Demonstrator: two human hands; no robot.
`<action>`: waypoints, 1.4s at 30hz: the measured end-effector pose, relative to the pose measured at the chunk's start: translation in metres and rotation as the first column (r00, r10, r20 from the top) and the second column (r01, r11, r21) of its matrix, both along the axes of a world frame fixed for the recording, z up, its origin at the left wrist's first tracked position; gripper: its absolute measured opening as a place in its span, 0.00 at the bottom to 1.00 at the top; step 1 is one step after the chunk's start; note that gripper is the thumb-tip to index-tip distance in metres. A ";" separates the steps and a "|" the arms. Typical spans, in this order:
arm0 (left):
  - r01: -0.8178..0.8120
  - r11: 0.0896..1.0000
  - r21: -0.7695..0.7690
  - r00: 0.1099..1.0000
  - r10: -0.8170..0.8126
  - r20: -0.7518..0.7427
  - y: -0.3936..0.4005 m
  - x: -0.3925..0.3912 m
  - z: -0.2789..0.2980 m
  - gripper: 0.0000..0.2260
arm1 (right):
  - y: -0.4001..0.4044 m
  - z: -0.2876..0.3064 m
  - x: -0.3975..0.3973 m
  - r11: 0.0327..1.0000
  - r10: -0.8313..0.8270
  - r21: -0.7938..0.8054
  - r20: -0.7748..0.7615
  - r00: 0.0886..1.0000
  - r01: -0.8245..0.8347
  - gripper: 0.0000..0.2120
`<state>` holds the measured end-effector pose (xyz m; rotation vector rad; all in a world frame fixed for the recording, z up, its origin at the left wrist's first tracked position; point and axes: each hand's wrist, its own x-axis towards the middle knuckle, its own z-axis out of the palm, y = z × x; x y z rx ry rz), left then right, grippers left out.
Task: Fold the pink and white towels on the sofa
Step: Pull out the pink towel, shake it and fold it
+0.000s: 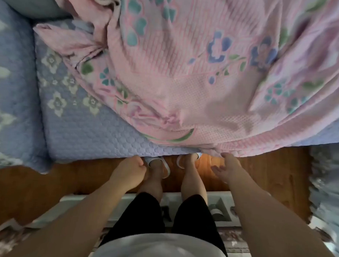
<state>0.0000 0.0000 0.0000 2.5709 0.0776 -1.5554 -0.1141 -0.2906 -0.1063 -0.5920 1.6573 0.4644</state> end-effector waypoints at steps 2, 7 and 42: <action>-0.018 0.999 -0.035 1.000 0.018 0.016 0.003 0.004 -0.007 0.07 | 0.003 -0.012 0.003 0.997 -0.075 0.005 0.037 0.996 0.075 0.22; 0.030 0.996 -0.080 0.999 -0.029 0.016 0.009 0.019 -0.006 0.05 | 0.001 -0.010 0.022 0.921 -0.389 -0.002 0.028 0.921 0.389 0.13; 0.305 0.830 -0.467 0.790 0.053 0.611 -0.104 0.104 0.243 0.19 | -0.137 0.473 0.173 0.852 -0.217 -0.143 0.779 0.589 0.503 0.07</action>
